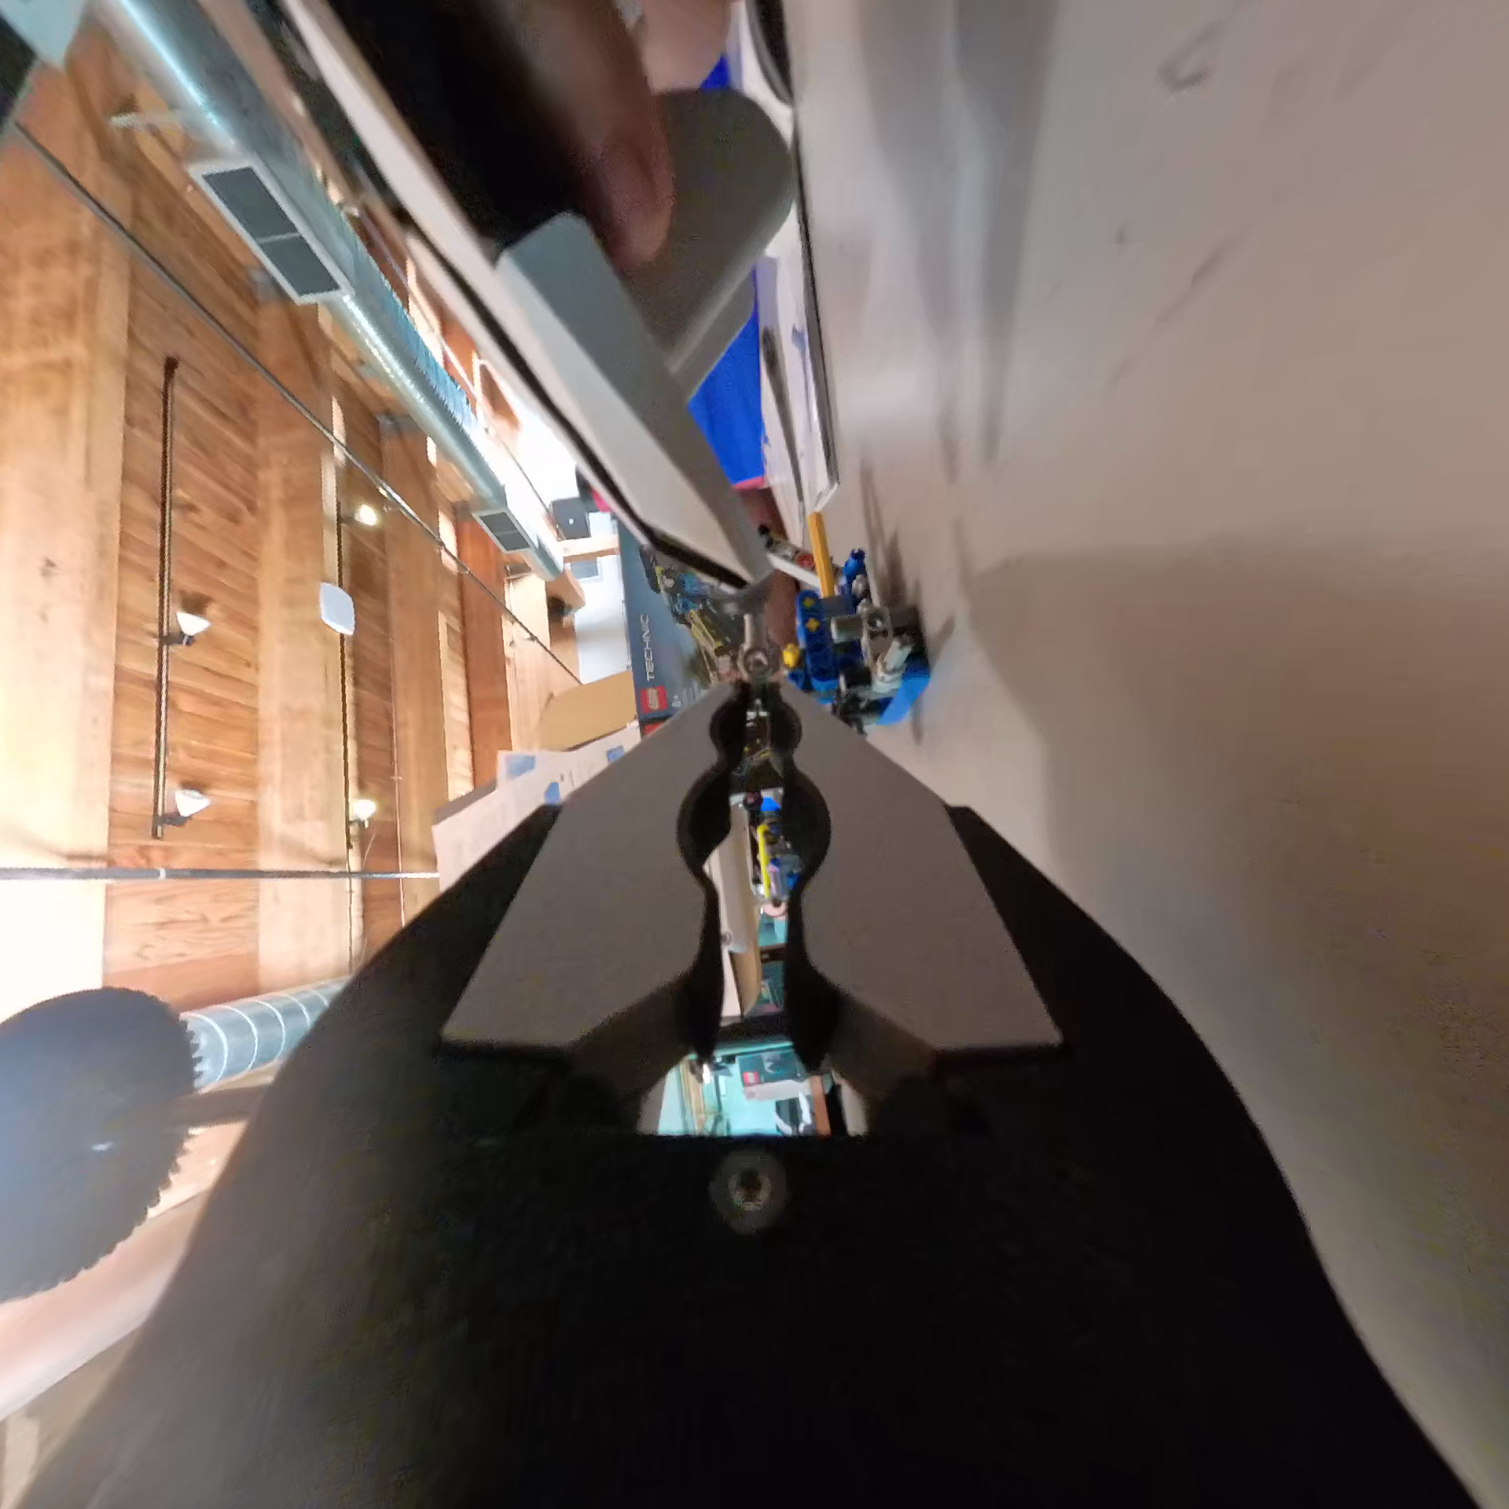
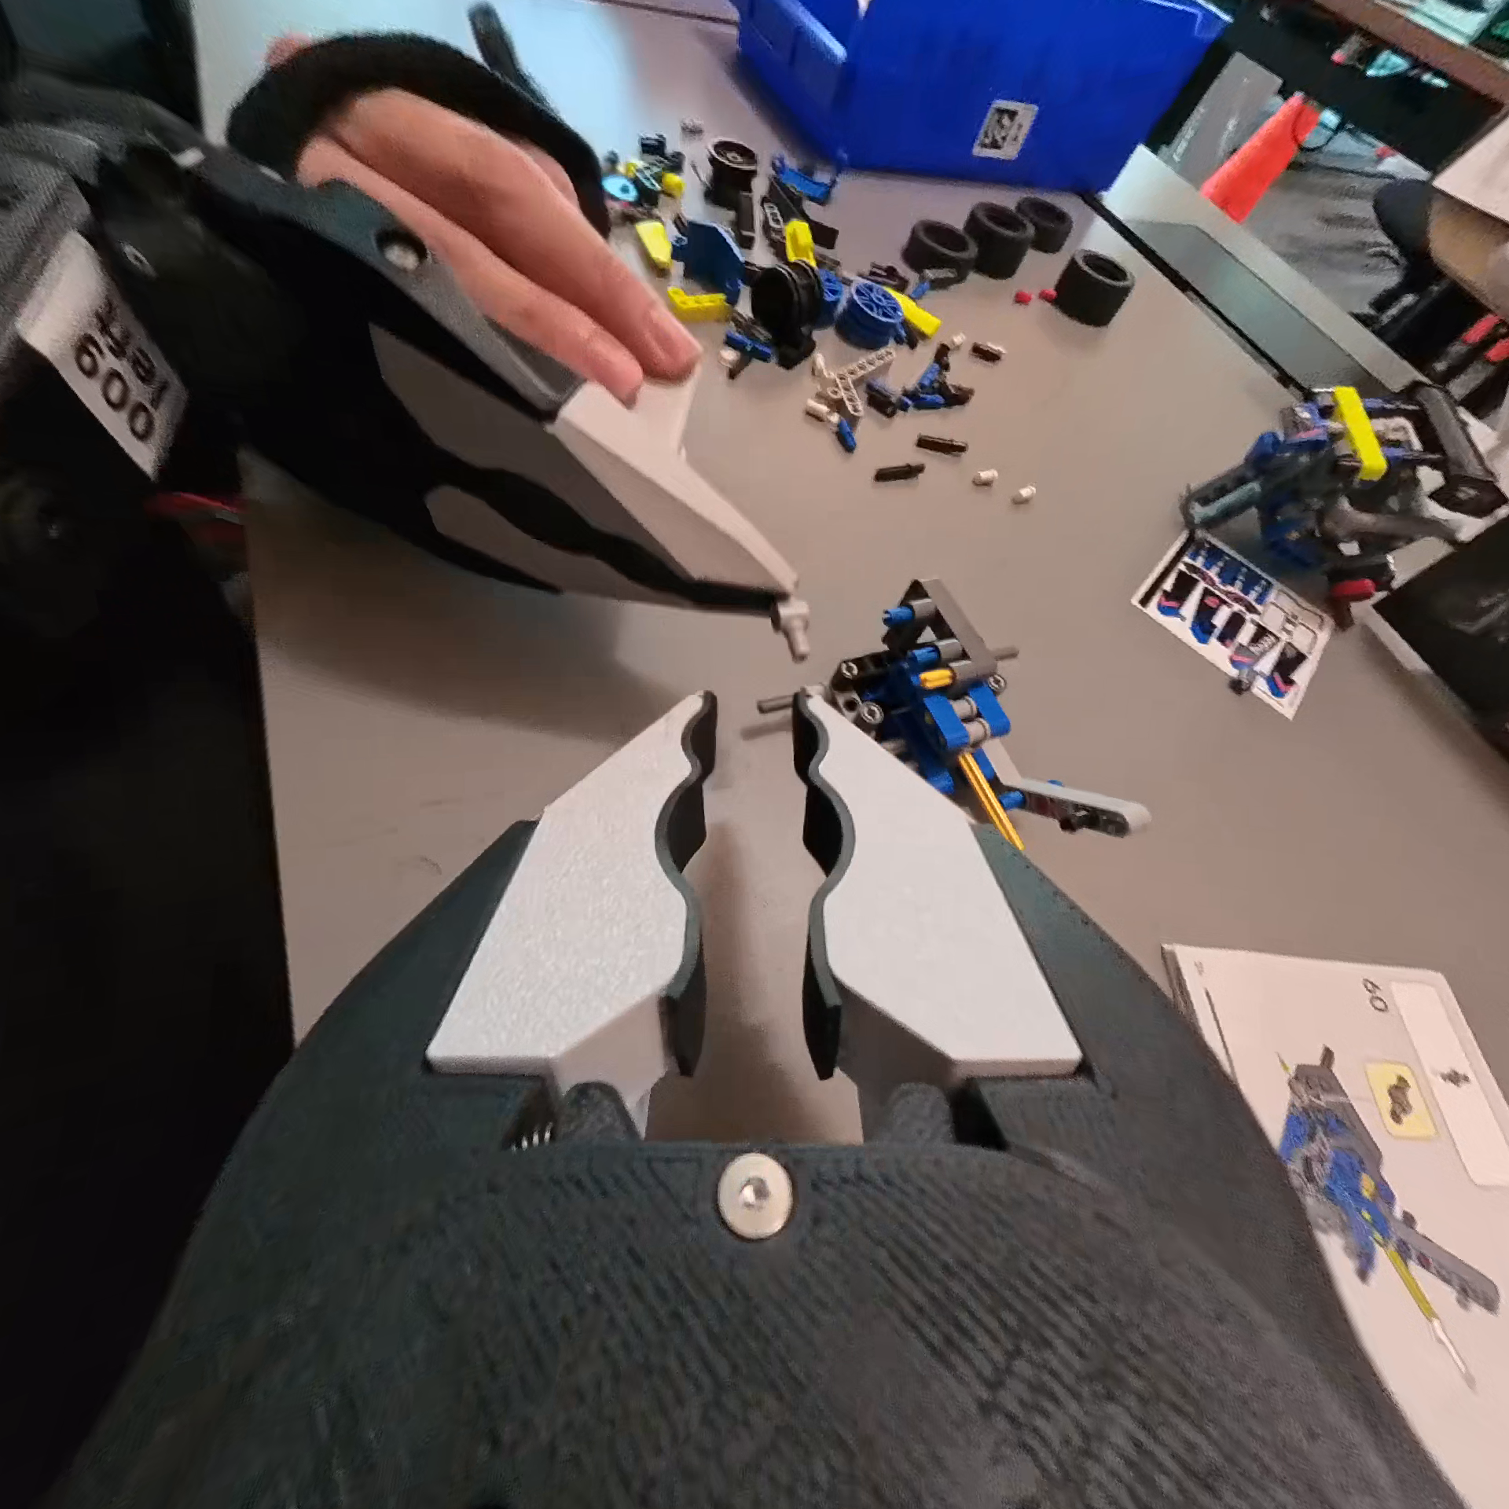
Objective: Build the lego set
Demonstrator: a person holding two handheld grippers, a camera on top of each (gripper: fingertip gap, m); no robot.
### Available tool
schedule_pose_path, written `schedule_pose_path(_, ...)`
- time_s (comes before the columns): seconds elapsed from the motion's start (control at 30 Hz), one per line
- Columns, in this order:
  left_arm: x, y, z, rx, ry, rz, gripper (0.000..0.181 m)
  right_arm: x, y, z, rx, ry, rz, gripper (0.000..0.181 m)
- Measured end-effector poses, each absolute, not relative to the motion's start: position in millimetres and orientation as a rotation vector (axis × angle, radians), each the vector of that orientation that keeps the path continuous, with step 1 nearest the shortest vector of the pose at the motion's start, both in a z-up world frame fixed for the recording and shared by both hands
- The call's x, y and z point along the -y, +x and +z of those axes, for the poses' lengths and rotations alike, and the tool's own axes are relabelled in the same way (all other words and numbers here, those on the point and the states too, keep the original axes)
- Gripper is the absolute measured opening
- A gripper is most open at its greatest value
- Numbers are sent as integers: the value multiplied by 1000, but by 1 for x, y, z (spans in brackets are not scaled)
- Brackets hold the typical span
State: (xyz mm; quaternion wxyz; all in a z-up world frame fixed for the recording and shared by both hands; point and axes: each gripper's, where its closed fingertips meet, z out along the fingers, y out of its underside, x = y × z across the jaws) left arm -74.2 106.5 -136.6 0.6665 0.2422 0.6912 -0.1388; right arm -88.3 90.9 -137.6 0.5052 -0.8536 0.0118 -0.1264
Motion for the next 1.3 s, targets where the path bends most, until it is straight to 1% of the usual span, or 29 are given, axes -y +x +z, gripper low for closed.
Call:
schedule_pose_path(0.27,-106,-76,-136,-1560,553,-330,0,-102,-87,-137,34,-2063,-300,5)
schedule_pose_path(0.37,-105,-77,-135,-1552,560,-332,0,-100,-78,-137,-1,-2068,-330,14)
schedule_pose_path(0.47,-104,-78,-136,-1555,564,-339,0,-96,-72,-136,1,-2079,-366,15)
schedule_pose_path(0.57,-102,-81,-136,-1561,571,-368,0,-99,-73,-139,57,-2095,-339,11)
schedule_pose_path(0.6,-102,-81,-136,-1566,571,-372,0,-100,-75,-141,92,-2104,-329,5)
schedule_pose_path(0.73,-104,-80,-140,-1609,547,-405,1,-102,-74,-145,187,-2113,-393,3)
schedule_pose_path(0.83,-105,-82,-150,-1808,429,-615,5,-103,-69,-149,236,-2116,-486,2)
schedule_pose_path(1.0,-116,-80,-151,-2231,-127,-1132,16,-104,-59,-140,273,-2063,-651,1)
schedule_pose_path(1.1,-115,-84,-142,-2302,-267,-1354,15,-110,-60,-134,301,-2044,-656,1)
schedule_pose_path(1.2,-119,-80,-139,-2316,-303,-1385,5,-116,-60,-134,338,-2045,-676,1)
schedule_pose_path(1.23,-121,-78,-139,-2312,-303,-1371,5,-118,-61,-136,345,-2052,-664,1)
schedule_pose_path(1.27,-124,-75,-140,-2309,-314,-1349,6,-120,-61,-136,347,-2055,-659,1)
schedule_pose_path(1.3,-128,-72,-143,-2314,-330,-1322,13,-121,-61,-137,351,-2052,-664,2)
